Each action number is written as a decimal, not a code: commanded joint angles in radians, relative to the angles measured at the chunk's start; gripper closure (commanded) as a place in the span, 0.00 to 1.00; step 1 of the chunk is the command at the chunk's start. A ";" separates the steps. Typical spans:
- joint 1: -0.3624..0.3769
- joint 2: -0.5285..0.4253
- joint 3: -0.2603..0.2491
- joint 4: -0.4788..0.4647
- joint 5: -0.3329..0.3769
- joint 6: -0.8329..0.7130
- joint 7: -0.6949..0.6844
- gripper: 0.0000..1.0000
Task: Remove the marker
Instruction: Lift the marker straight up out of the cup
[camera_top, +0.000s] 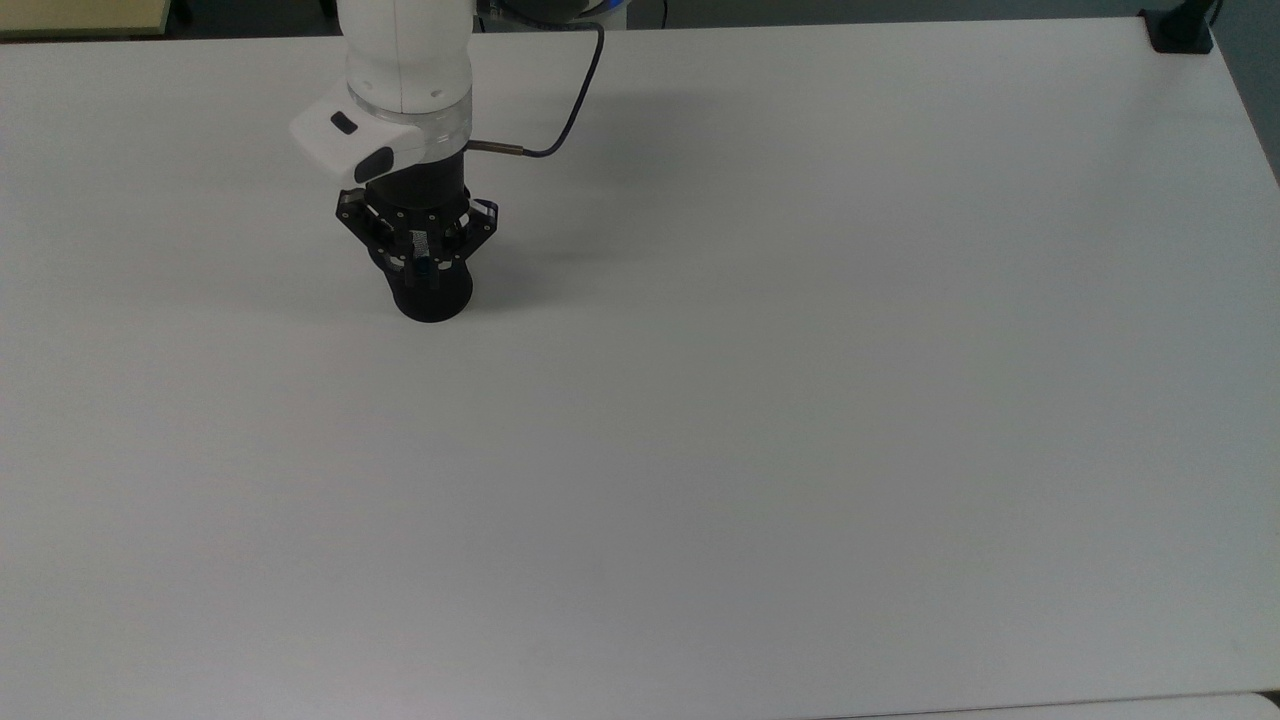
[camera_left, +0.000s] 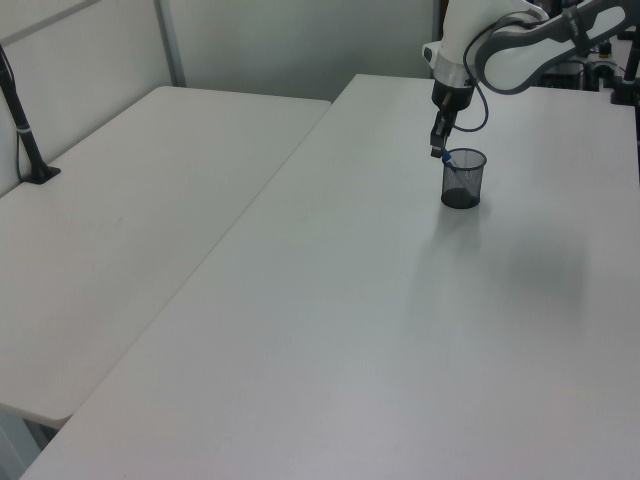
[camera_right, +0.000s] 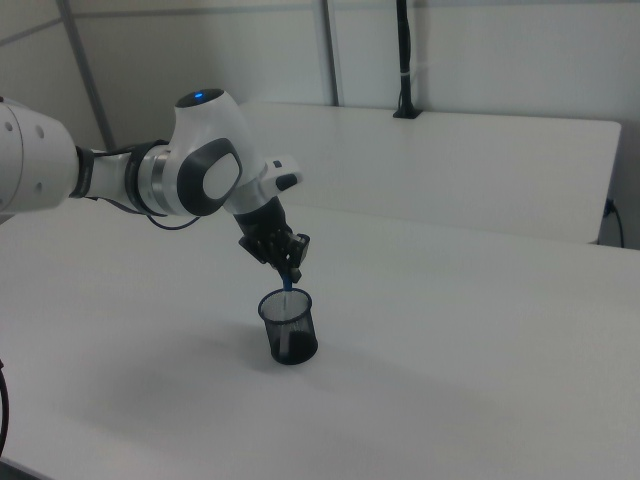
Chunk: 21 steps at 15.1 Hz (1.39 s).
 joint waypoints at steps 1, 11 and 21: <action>-0.009 -0.022 0.002 -0.017 -0.024 0.013 0.016 0.89; -0.010 -0.129 0.000 0.006 -0.005 -0.123 -0.008 0.90; 0.053 -0.182 0.035 0.195 0.160 -0.389 0.008 0.90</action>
